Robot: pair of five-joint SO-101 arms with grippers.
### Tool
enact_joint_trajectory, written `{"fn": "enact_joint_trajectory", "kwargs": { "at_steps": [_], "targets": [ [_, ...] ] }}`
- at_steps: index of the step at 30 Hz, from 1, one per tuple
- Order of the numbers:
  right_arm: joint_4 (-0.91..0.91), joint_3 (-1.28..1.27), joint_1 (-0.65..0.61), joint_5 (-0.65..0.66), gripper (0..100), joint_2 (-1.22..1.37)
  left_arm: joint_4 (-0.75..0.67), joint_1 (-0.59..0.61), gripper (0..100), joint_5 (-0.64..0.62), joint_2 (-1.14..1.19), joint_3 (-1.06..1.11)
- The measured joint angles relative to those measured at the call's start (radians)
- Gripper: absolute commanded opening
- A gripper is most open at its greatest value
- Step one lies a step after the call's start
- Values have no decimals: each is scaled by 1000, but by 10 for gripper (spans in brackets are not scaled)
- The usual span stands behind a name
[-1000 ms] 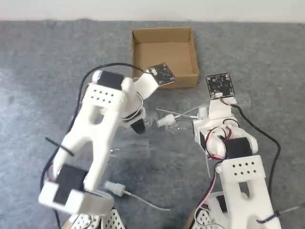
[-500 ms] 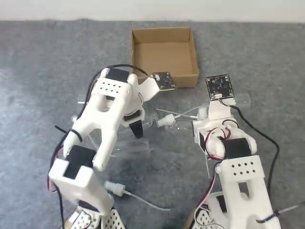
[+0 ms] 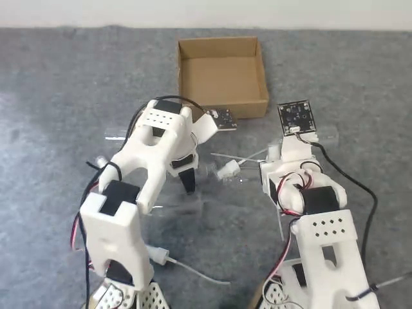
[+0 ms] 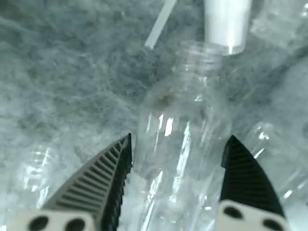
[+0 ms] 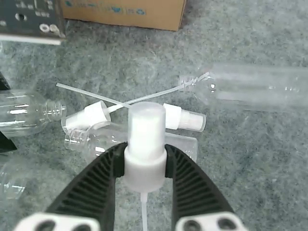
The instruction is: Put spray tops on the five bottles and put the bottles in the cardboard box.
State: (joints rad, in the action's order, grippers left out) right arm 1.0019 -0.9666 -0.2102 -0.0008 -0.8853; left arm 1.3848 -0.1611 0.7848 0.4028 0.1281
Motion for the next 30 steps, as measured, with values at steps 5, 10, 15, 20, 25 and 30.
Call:
{"fn": "enact_joint_trajectory", "kwargs": {
  "at_steps": [5,10,15,20,25,30],
  "targets": [
    [0,0,0,0,7,0,0,0,202,6,3,0],
    [0,0,0,0,7,0,6,0,199,0,3,0],
    [0,0,0,0,7,0,123,0,196,0,-9,-37],
    [0,0,0,0,7,0,215,0,199,0,-135,-75],
    [0,0,0,0,7,0,264,0,199,0,-284,-77],
    [0,0,0,0,7,0,293,0,199,-17,-404,-77]
  ]
}}
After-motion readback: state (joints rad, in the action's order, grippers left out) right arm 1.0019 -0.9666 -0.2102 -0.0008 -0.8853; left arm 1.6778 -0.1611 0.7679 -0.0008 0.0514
